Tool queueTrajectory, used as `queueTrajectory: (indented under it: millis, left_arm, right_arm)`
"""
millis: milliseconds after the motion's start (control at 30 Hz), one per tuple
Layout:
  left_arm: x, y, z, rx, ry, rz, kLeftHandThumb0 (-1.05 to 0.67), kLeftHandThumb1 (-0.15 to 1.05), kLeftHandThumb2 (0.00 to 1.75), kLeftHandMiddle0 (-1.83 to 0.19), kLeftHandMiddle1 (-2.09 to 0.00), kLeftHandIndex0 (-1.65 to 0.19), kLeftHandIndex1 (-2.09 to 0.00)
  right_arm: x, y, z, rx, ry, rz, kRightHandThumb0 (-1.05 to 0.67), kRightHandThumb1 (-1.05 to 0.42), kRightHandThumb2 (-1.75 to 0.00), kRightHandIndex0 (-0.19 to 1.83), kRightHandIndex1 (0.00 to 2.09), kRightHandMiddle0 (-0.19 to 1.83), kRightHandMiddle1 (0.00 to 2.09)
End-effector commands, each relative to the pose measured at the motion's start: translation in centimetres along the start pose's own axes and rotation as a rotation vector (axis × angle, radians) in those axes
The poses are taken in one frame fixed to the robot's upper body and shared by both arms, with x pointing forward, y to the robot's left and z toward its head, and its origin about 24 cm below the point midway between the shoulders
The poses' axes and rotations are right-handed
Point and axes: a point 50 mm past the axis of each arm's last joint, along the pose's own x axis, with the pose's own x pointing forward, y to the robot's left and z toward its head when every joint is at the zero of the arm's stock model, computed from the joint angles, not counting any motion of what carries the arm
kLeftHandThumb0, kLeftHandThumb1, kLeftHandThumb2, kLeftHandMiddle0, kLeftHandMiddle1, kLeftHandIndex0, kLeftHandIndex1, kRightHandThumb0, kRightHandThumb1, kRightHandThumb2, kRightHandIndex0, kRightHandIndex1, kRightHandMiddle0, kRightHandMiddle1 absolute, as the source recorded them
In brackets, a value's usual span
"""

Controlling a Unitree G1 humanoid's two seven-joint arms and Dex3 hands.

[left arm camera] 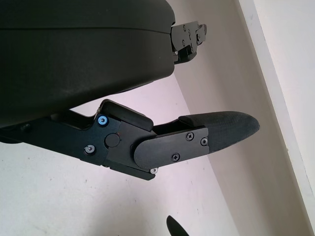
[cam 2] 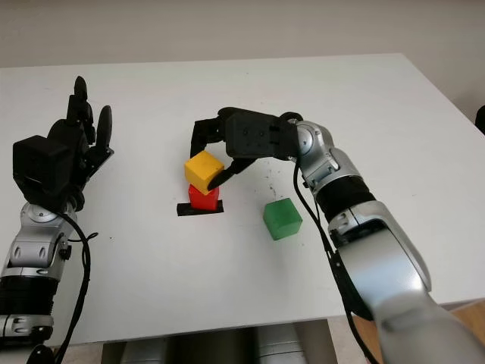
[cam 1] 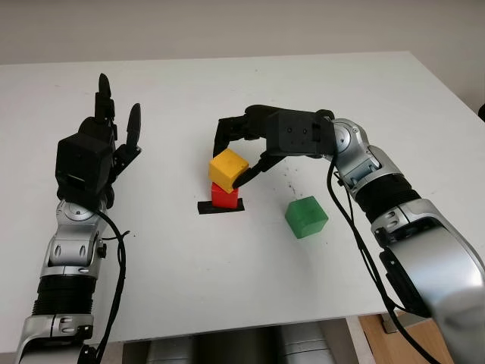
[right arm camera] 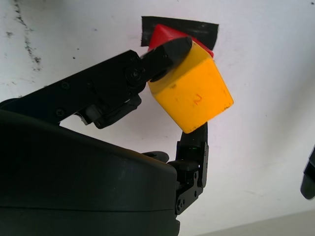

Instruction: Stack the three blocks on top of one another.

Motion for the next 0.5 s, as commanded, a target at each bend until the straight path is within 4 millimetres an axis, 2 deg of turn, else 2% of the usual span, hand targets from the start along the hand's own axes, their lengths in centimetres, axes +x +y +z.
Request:
queueTrajectory:
  millis: [0,67,133,300,467]
  left_arm:
    - [0.0,-0.14,0.33,-0.001,-0.019,0.004,-0.84,1.05,0.65,0.19,0.0,0.19,0.0]
    - [0.0,-0.14,0.32,-0.001,-0.019,0.004,-0.84,1.05,0.65,0.19,0.0,0.19,0.0]
    - [0.01,-0.16,0.34,-0.001,-0.019,0.004,-0.84,1.05,0.66,0.19,0.0,0.19,0.0]
    - [0.04,-0.16,0.33,-0.001,-0.019,-0.002,-0.84,1.05,0.66,0.19,0.0,0.19,0.0]
    - [0.01,-0.15,0.31,0.005,-0.015,0.001,-0.84,1.05,0.67,0.19,0.0,0.19,0.0]
  right_arm:
    - [-0.28,-0.89,0.15,-0.031,0.019,0.0,-0.6,-0.89,-0.05,0.15,0.02,0.15,0.78]
    - [-0.36,-0.93,0.1,-0.052,0.029,0.01,-0.63,-0.89,-0.06,0.09,0.02,0.15,0.51]
    - [-0.44,-0.98,0.09,-0.055,0.03,0.014,-0.65,-0.9,-0.06,0.04,0.01,0.11,0.41]
    - [-0.6,-1.16,0.1,-0.039,0.027,0.013,-0.67,-0.89,-0.05,-0.02,0.0,0.05,0.31]
    - [-0.95,-1.4,0.04,-0.026,-0.008,0.003,-0.79,-0.87,-0.05,-0.07,0.0,-0.04,0.2]
